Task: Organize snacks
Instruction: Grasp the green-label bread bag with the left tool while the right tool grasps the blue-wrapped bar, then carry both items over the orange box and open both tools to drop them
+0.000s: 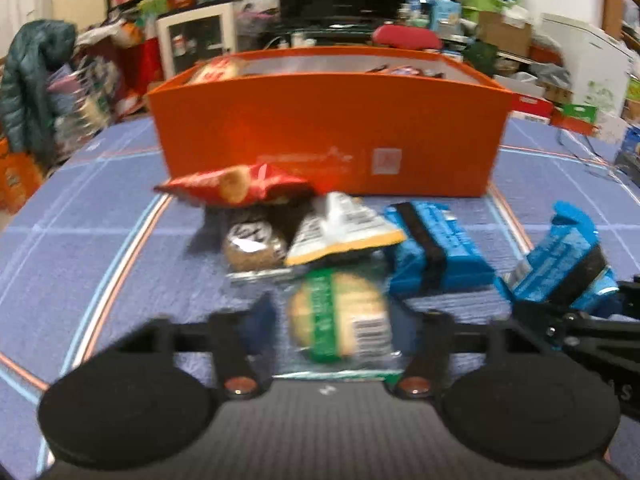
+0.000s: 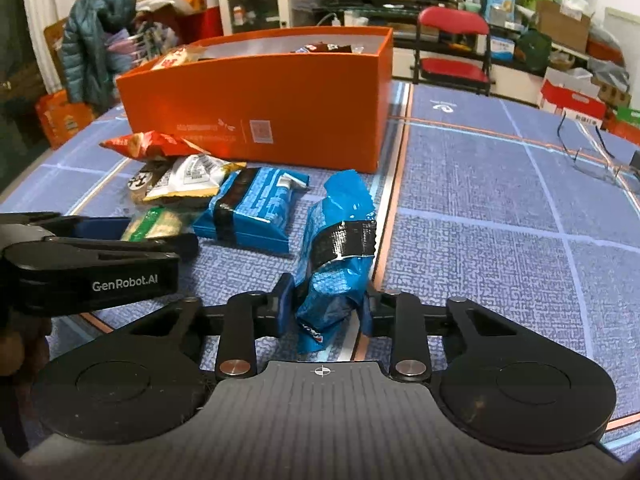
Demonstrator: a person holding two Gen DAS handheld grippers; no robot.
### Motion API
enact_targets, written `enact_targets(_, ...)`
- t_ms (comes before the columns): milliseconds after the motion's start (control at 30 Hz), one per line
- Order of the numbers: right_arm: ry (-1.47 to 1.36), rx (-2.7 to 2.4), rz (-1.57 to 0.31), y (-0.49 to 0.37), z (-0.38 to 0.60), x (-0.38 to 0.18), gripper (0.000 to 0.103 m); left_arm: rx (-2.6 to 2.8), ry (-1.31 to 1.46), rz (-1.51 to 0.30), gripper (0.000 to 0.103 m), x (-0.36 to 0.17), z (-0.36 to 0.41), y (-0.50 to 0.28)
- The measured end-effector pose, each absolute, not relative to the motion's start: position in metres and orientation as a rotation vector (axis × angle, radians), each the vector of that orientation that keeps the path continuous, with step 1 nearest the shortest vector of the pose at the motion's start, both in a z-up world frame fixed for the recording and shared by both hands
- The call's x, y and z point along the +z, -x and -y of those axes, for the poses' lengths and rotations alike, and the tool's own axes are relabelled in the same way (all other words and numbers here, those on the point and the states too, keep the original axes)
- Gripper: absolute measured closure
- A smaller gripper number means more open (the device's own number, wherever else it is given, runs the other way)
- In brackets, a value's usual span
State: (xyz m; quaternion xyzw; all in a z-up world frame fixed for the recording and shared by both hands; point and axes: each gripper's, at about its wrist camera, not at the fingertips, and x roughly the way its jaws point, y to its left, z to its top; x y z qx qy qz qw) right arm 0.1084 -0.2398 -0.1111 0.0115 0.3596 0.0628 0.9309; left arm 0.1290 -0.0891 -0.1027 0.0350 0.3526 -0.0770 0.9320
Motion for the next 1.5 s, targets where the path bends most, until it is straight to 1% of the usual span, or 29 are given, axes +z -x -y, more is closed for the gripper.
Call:
enact_targets(133,-0.028,0.131,-0.739,-0.107,0.241,-0.111,0.091,-0.190,-0.056,-0.731,0.053,-0.101,0.088,-0.131)
enact_targets(400,-0.017,0.129,-0.725,-0.105,0.241,-0.107,0.093,-0.263,-0.021,-0.726,0.053,-0.096,0.078,-0.119)
enact_targets(467,-0.009,0.133,-0.714,-0.102,0.240,-0.103,0.095,-0.272,-0.029,-0.703,0.053,-0.089,0.076,-0.113)
enact_targets(700,0.013,0.147,-0.684,-0.096,0.238,-0.094,0.098,-0.298,-0.022,-0.656,0.053,-0.064,0.065,-0.101)
enact_targets(1067,0.068,0.144,-0.545,-0.079,0.224,-0.049,0.099,-0.321,-0.006,-0.577,0.053,-0.021,0.045,-0.101)
enact_targets(1233,0.035,0.147,-0.497,-0.097,0.222,-0.016,0.099,-0.323,0.009,-0.532,0.053,0.012,0.038,-0.128)
enact_targets(1367,-0.002,0.156,-0.486,-0.145,0.221,0.018,0.099,-0.296,0.002,-0.488,0.053,0.043,0.039,-0.176)
enact_targets(1500,0.038,0.162,-0.512,-0.211,0.204,0.039,0.099,-0.295,-0.003,-0.515,0.053,0.057,0.049,-0.240)
